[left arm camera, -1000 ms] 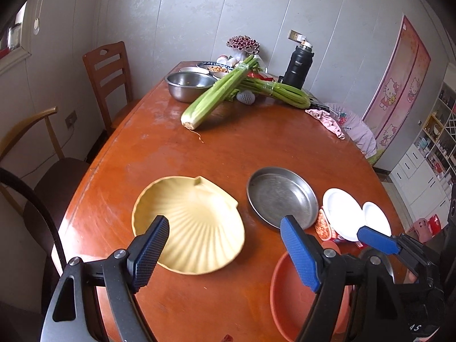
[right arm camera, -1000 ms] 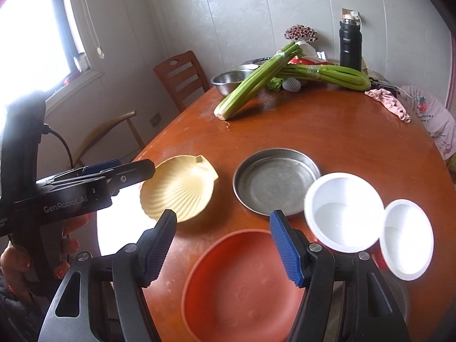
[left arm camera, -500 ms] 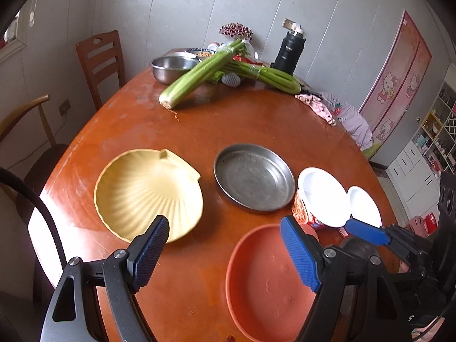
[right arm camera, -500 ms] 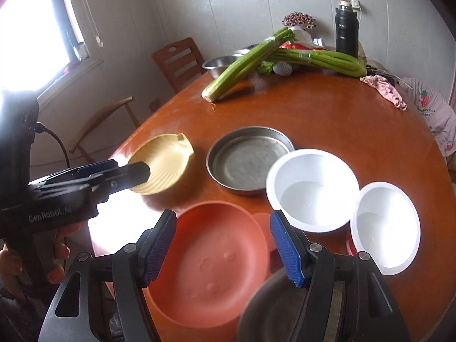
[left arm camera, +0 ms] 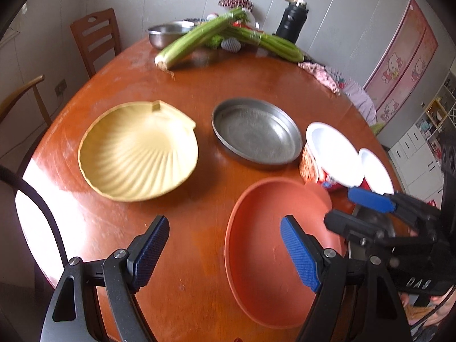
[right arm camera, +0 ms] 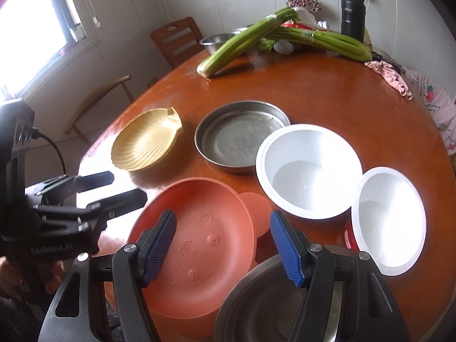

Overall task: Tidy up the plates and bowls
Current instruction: 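Move the left gripper to the orange pig-face plate and grasp its rim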

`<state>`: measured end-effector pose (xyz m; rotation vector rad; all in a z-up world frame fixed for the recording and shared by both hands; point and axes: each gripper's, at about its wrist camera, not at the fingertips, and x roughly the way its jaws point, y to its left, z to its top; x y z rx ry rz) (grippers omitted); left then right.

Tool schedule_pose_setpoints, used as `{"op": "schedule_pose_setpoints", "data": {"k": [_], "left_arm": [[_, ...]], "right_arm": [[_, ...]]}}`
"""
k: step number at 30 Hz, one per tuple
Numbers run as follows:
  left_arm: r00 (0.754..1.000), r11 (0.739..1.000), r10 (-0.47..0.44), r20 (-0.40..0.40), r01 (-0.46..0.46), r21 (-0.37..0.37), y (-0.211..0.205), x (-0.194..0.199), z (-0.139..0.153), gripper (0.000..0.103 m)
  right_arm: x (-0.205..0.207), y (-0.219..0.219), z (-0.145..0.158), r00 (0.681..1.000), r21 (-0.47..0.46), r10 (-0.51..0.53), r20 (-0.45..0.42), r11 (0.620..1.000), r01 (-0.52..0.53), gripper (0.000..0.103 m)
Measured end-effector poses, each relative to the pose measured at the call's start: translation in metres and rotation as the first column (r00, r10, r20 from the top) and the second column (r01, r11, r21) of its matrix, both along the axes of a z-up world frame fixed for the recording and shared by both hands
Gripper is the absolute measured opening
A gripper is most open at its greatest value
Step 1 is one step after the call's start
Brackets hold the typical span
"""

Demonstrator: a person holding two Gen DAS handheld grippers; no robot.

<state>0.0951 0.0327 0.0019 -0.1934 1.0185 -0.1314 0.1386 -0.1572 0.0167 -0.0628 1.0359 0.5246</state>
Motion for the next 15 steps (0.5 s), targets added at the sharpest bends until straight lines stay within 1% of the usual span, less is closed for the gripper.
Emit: {"op": "schedule_pose_setpoints", "data": {"k": [5, 9, 15], "left_arm": [[0.999, 1.000, -0.017, -0.051, 0.017, 0.010, -0.009, -0.002, -0.017, 0.080], [0.997, 0.998, -0.029, -0.072, 0.033, 0.051, -0.016, -0.002, -0.026, 0.080], [0.995, 0.999, -0.040, -0.086, 0.043, 0.026, -0.017, -0.005, -0.033, 0.080]], "right_arm": [[0.007, 0.002, -0.009, 1.000, -0.039, -0.016, -0.016, 0.999, 0.016, 0.070], [0.015, 0.002, -0.016, 0.999, -0.075, -0.029, -0.040, 0.997, 0.026, 0.070], [0.024, 0.012, -0.028, 0.998, -0.131, -0.019, -0.067, 0.991, 0.011, 0.070]]}}
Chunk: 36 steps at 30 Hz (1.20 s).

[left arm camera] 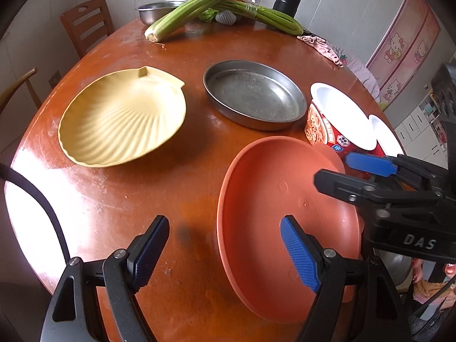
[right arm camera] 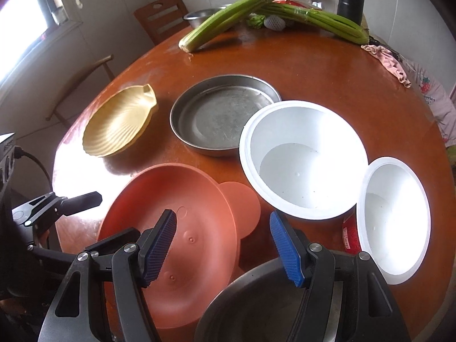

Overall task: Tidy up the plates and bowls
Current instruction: 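Move the left gripper to the orange pig-face plate and grasp its rim, then lift the orange plate with the left gripper and carry it over the shell plate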

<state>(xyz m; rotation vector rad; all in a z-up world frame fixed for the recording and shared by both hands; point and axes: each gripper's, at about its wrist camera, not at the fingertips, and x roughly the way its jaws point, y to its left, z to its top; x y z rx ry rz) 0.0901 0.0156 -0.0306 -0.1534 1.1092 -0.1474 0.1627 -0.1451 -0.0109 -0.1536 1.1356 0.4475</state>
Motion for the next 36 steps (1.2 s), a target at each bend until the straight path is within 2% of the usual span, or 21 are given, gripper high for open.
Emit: {"op": "schedule_pose_setpoints", "data": {"k": [9, 14, 20, 30, 36], "left_arm": [[1.000, 1.000, -0.006, 0.010, 0.006, -0.008, -0.002, 0.000, -0.005, 0.077], [0.999, 1.000, 0.023, 0.033, -0.023, 0.007, 0.009, 0.000, -0.004, 0.045], [0.998, 0.996, 0.056, 0.029, -0.054, -0.072, 0.033, 0.001, -0.006, 0.021], [0.987, 0.979, 0.156, 0.026, -0.151, -0.138, 0.067, 0.002, -0.007, 0.019], [0.981, 0.968, 0.191, 0.031, -0.183, -0.174, 0.070, 0.000, -0.010, 0.019]], "right_arm": [[0.008, 0.014, -0.015, 0.999, -0.021, 0.017, -0.032, 1.000, -0.018, 0.070], [0.007, 0.021, -0.017, 0.998, 0.015, 0.031, -0.060, 0.999, -0.030, 0.070], [0.003, 0.039, -0.018, 0.994, 0.049, 0.074, -0.082, 0.996, -0.071, 0.070], [-0.010, 0.058, -0.023, 0.985, 0.031, 0.139, -0.097, 0.990, -0.137, 0.070], [-0.018, 0.061, -0.026, 0.983, 0.035, 0.151, -0.104, 0.988, -0.148, 0.070]]}}
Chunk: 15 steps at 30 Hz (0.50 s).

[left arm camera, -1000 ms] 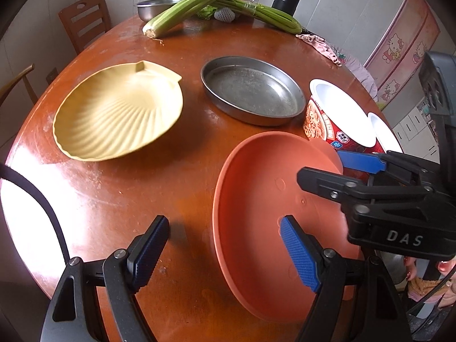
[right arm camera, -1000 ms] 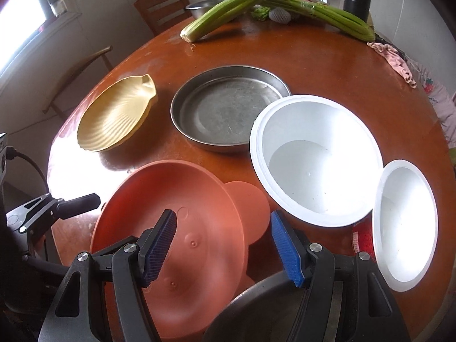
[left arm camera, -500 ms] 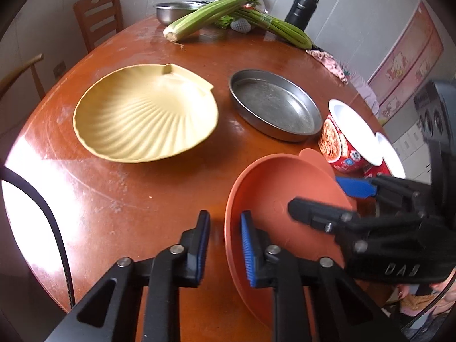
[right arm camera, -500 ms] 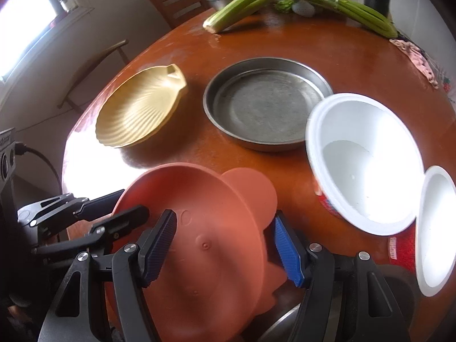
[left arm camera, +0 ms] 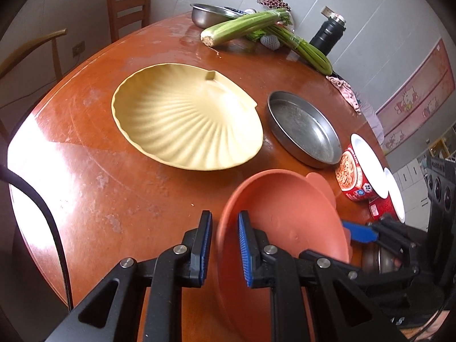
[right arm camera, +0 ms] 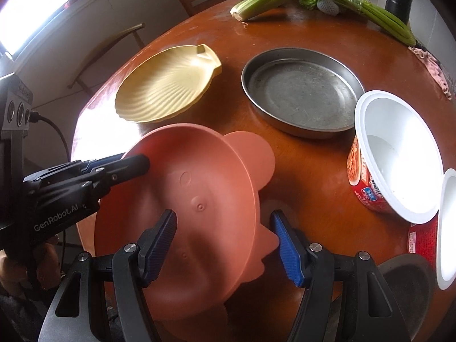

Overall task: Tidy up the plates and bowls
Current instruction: 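Lift the orange plate with the left gripper and carry it over the shell plate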

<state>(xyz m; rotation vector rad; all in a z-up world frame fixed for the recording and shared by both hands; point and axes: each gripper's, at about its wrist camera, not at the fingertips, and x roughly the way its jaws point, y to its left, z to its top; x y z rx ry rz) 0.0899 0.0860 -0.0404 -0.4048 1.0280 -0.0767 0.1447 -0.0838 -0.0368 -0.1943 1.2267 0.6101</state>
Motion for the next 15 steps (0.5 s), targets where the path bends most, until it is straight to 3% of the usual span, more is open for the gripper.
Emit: {"op": "schedule_pose_setpoints", "data": {"k": [15], "left_arm": [[1.000, 1.000, 0.004, 0.014, -0.003, -0.004, 0.002, 0.001, 0.016, 0.019]], "right_arm": [[0.000, -0.001, 0.021, 0.999, 0.041, -0.032, 0.044, 0.999, 0.030, 0.071]]}}
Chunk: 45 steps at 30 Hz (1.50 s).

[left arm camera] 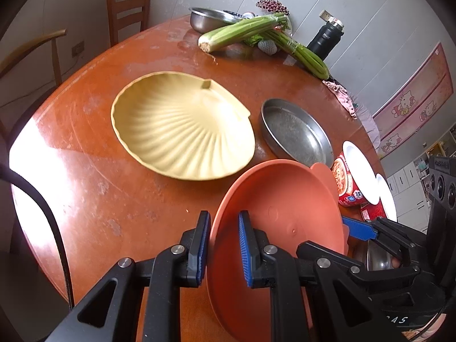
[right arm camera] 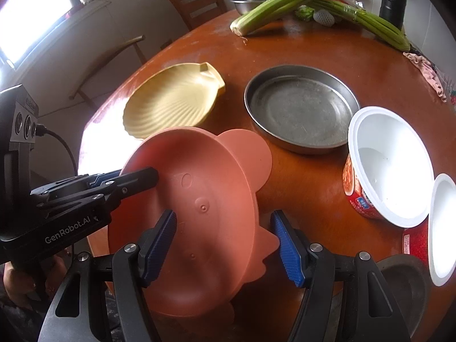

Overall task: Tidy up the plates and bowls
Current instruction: 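Lift the orange plate with the left gripper and carry it over the shell plate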

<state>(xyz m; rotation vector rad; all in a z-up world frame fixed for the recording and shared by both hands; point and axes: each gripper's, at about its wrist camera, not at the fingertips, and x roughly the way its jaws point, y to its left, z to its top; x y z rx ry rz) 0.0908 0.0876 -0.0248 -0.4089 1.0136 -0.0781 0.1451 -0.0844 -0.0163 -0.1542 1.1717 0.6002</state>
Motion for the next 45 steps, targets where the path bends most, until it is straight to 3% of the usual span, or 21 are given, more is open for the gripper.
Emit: {"op": "schedule_pose_setpoints", "data": {"k": [26, 45], "left_arm": [[0.996, 0.998, 0.055, 0.064, -0.057, 0.032, 0.042, 0.016, 0.035, 0.022], [0.993, 0.998, 0.061, 0.104, -0.063, 0.014, 0.079, 0.046, 0.050, 0.022]], "right_arm": [[0.017, 0.040, 0.041, 0.997, 0.055, 0.011, 0.079, 0.998, -0.016, 0.071], [0.049, 0.077, 0.050, 0.993, 0.050, -0.021, 0.118, 0.999, 0.016, 0.071]]}}
